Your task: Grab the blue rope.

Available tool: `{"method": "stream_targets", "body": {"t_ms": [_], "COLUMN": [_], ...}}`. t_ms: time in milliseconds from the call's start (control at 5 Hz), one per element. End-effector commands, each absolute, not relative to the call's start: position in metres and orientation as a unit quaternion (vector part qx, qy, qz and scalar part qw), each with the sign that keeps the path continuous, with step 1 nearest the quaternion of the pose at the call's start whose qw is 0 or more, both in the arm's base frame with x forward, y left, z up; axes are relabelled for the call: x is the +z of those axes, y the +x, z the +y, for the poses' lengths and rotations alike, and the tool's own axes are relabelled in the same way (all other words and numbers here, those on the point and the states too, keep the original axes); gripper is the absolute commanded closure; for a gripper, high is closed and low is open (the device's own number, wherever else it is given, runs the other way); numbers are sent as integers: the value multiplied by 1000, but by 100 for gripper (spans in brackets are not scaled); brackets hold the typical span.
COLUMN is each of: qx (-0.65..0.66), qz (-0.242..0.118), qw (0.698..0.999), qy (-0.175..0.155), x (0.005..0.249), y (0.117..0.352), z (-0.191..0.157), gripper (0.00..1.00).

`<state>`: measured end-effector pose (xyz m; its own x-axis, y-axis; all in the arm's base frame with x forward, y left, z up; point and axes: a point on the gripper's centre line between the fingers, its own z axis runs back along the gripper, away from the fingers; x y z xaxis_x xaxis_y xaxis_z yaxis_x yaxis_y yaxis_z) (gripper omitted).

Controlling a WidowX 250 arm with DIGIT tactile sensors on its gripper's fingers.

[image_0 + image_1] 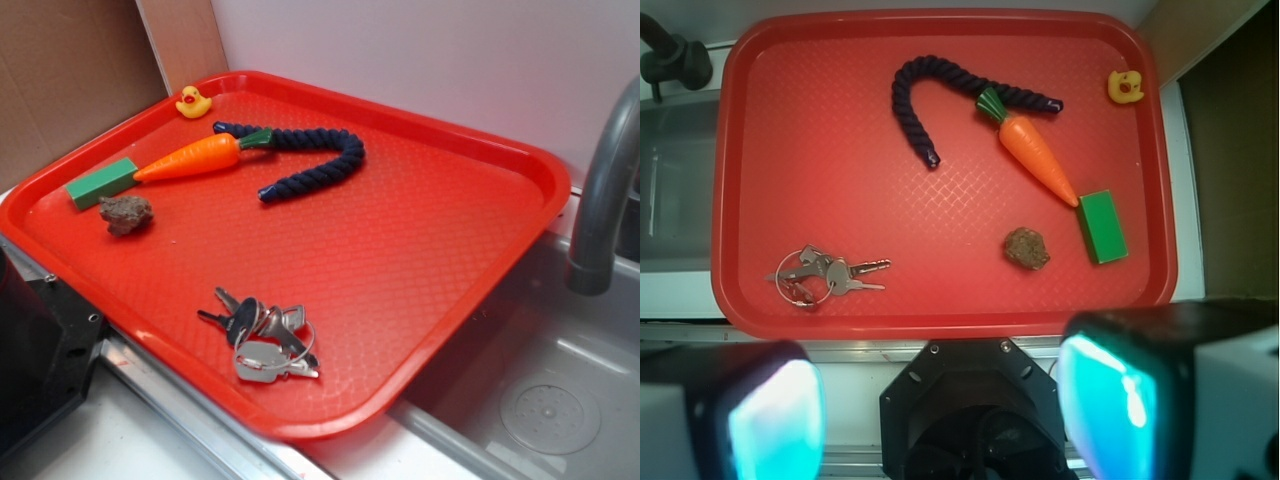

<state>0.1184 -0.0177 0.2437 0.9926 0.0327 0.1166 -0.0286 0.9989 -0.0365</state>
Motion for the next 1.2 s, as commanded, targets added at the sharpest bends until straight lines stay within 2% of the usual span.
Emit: {"method": "stream_targets", "body": {"t_ms": [0, 200, 400, 600, 800, 1000], "qx": [15, 25, 3, -9, -66, -80], "qz": [-59, -52, -82, -51, -32, -29], "qw": [998, 998, 996, 998, 997, 996], "qy": [-17, -16, -37, -19, 6, 7], "x": [244, 198, 152, 110, 81, 66], "y": [118, 141, 186, 226, 264, 278], "z": [-18, -2, -2, -13, -32, -33], "gripper": [0, 0, 0, 0, 0, 0]}}
